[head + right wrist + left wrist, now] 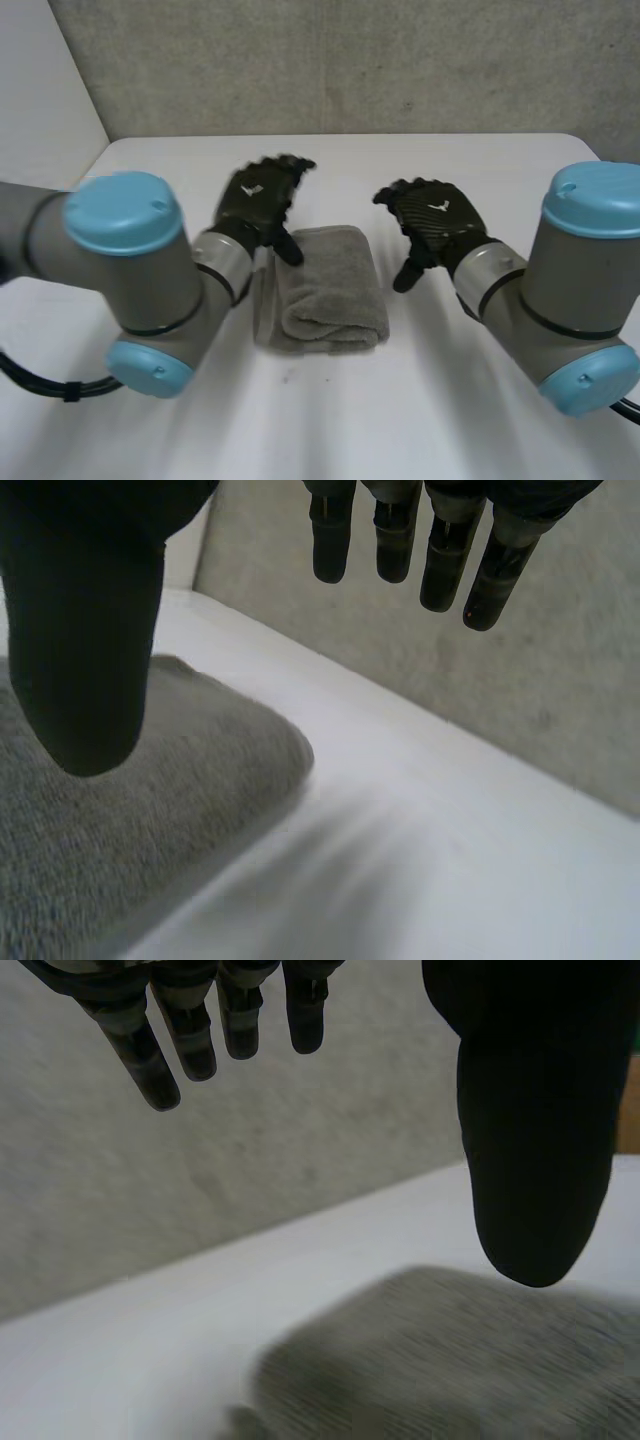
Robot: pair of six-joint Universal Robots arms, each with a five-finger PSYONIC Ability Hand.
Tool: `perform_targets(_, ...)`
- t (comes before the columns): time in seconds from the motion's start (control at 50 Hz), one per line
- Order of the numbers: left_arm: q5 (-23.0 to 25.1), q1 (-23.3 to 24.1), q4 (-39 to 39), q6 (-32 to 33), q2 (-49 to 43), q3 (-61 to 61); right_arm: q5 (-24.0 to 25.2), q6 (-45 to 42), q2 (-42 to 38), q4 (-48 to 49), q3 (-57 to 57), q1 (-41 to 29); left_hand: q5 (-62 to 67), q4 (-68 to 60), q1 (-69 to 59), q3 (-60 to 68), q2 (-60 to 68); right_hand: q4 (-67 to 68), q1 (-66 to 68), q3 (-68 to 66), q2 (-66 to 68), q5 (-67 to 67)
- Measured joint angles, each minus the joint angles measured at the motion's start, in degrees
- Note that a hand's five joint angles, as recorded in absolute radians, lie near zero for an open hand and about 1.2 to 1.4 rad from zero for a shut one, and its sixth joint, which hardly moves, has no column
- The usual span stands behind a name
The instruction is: Fold the towel.
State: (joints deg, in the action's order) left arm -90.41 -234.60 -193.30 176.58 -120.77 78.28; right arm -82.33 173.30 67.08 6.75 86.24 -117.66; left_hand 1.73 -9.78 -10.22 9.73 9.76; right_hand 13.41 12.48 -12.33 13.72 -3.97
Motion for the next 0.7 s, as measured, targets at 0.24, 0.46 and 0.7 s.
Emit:
perform_targets(0.24, 0.19, 0.89, 5.98, 0.66, -8.41, -2.64, 6.49, 2.51, -6.32, -3.42, -3.45, 1.40, 0.01, -0.36, -0.21, 0.44, 0.47, 0.00, 0.00, 0.00, 0.00, 0.03)
perform_targets(0.46, -3.65, -3.02, 10.81, 2.25, -8.69, 0.50, 10.97, 3.73, -18.25, -5.99, -13.02, -2.80, 0.00, -0.36, -0.21, 0.53, 0.48, 0.00, 0.00, 0.00, 0.00, 0.04)
perform_targets(0.7, -5.24, -2.75, 12.06, 6.89, -3.69, 2.58, 9.99, 3.10, -16.50, -7.51, -17.26, -3.04, -0.16, -0.24, 0.00, 0.40, 0.33, 0.00, 0.00, 0.33, 0.00, 0.29)
